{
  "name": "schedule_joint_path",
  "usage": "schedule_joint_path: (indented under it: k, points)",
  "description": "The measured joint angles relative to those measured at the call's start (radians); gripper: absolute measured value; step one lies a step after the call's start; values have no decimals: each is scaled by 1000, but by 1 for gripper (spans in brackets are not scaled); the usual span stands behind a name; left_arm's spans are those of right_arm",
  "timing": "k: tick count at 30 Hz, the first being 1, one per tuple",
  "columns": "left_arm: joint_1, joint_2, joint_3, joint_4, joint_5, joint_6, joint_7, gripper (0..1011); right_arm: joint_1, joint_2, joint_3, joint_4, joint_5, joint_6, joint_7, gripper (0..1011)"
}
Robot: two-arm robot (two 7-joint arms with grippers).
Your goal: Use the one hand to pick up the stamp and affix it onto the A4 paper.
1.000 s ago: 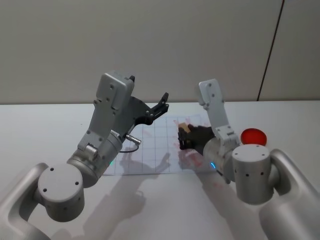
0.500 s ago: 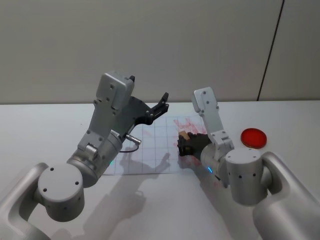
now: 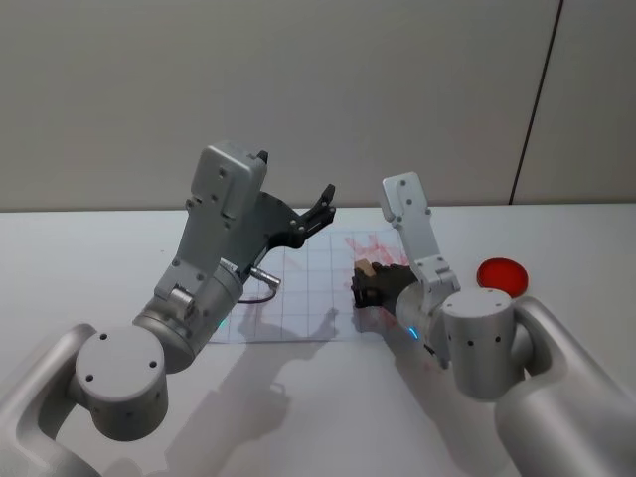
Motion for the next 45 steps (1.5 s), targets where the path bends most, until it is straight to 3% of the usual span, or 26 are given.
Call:
schedule_joint_path:
  k: [12, 36, 45]
  points:
    - [0, 0, 0, 0, 0, 0, 0, 1001, 19, -10, 3, 42, 7, -1, 15, 214]
    - [0, 0, 0, 0, 0, 0, 0, 1001, 3, -4, 12, 58, 23, -13, 23, 216]
    - [0, 0, 0, 0, 0, 0, 0, 1001, -20, 5, 13, -17, 19, -22, 20, 216]
